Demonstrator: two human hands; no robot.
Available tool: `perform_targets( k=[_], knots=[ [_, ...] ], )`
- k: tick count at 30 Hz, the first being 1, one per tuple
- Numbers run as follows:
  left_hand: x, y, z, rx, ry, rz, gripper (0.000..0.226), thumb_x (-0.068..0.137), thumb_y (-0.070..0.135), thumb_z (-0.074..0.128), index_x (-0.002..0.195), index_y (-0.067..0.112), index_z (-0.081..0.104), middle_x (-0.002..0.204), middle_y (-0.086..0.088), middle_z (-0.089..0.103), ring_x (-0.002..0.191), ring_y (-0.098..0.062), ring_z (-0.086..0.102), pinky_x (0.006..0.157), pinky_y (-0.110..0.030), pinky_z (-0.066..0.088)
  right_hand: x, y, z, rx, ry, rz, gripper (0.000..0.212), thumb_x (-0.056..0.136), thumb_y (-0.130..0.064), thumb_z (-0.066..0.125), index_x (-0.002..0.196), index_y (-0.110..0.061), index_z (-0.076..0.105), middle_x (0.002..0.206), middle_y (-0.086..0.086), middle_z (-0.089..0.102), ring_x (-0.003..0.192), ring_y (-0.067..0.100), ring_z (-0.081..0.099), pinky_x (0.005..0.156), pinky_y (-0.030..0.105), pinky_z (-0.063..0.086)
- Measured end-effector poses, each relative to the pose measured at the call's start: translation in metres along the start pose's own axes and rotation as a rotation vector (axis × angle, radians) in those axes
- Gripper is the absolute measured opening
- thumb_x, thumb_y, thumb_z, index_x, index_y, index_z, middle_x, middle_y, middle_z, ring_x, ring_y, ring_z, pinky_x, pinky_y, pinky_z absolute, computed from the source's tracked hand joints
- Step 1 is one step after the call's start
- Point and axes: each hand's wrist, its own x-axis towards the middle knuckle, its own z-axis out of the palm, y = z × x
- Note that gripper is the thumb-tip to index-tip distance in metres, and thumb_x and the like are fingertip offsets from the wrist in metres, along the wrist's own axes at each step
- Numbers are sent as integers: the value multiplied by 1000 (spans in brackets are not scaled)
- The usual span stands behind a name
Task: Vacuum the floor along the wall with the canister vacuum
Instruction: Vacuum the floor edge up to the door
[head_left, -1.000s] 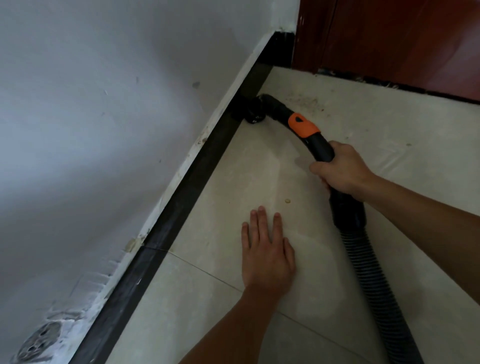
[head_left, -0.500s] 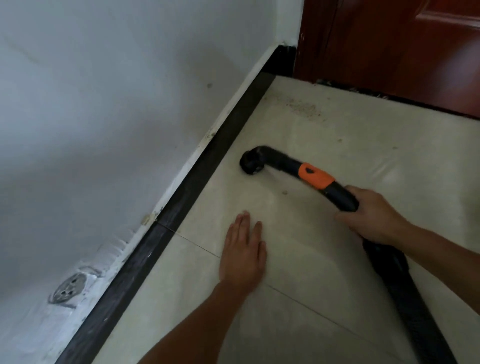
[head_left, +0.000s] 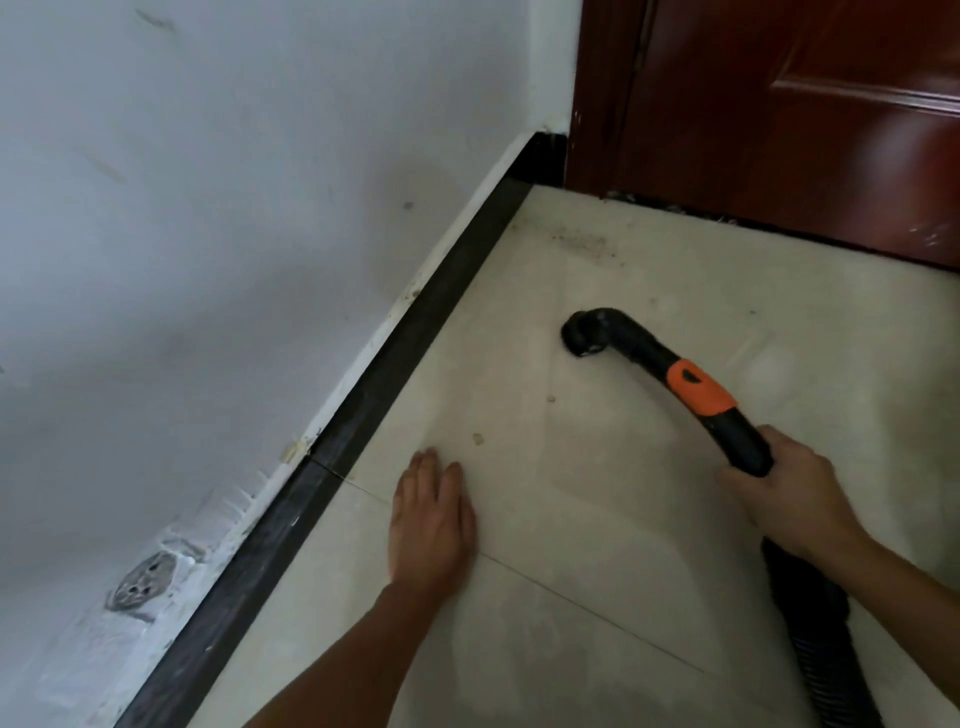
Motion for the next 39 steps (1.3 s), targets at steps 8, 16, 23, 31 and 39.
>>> perform_targets(
  k=[8, 16, 23, 31, 39],
  knots=[
    [88, 55, 31, -103, -48, 43, 48, 100, 29, 42, 142, 6, 41, 153, -25, 26, 144, -37, 19, 118, -41, 16, 54, 19, -17, 100, 172, 134, 16, 80, -16, 72, 88, -15, 58, 69, 11, 63, 56, 23, 59, 50, 24, 41],
    [155, 78, 55, -53, 43, -93, 53, 101, 31, 32, 148, 6, 31, 156, -23, 20, 145, -35, 13, 120, -41, 6, 128, -15, -2, 175, 157, 110, 17, 81, -18, 70, 90, -12, 57, 71, 7, 60, 53, 18, 55, 47, 22, 40],
    [156, 82, 53, -5, -14, -120, 56, 100, 33, 32, 149, 7, 30, 157, -22, 20, 146, -34, 13, 120, -44, 9, 110, -25, 13, 56, 47, 72, 22, 76, -18, 73, 79, -24, 52, 63, 2, 59, 53, 15, 56, 48, 23, 39],
    [157, 85, 50, 38, -23, -130, 57, 99, 34, 30, 147, 4, 35, 155, -24, 24, 145, -36, 18, 119, -46, 14, 169, -48, 4, 100, 108, 83, 19, 78, -16, 71, 89, -15, 56, 68, 10, 61, 55, 24, 59, 50, 24, 41],
    [160, 84, 50, 60, -51, -140, 62, 98, 38, 17, 148, 5, 32, 156, -23, 22, 146, -36, 18, 119, -45, 13, 173, -56, 8, 86, 90, 72, 18, 79, -13, 72, 86, -16, 56, 66, 4, 57, 59, 25, 58, 48, 22, 36]
  ],
)
